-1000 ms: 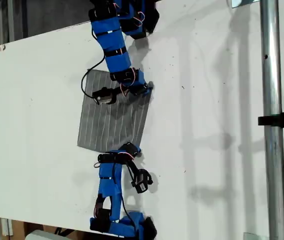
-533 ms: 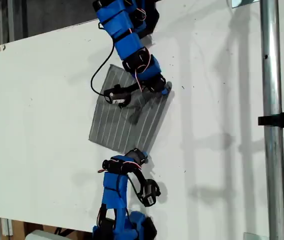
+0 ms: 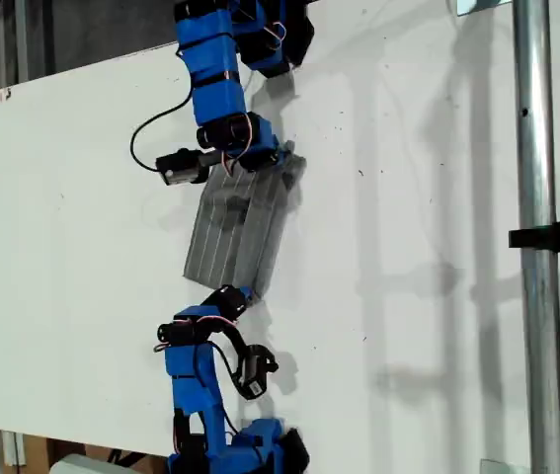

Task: Grasp corners of a towel and fold twice.

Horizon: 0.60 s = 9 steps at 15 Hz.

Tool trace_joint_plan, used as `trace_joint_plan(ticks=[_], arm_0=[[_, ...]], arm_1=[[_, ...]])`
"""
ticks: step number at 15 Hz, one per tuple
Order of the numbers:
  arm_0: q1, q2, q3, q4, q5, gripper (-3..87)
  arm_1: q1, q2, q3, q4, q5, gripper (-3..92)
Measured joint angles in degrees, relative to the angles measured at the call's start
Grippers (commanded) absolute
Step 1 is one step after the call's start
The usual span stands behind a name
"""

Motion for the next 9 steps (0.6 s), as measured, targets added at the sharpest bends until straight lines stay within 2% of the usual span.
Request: trace_joint_plan(ticks=[5,6,9], arm_0=[[-12.5,-10.5,-17.3,-1.0,14.4,-2.9],[-15.8,-11.8,-18.9,-3.0,17.1,-2.9],[-23.0,-12.3,-20.8,-10.4,22.1,-3.0]], arm_1=[[16.4,18.4,17.1,1.7,-1.3,-0.2],[19.8,22.8,20.8,0.4,-3.1,-0.2],[36.0,37.4,26.6,-4.8,-16.2,-0.2]])
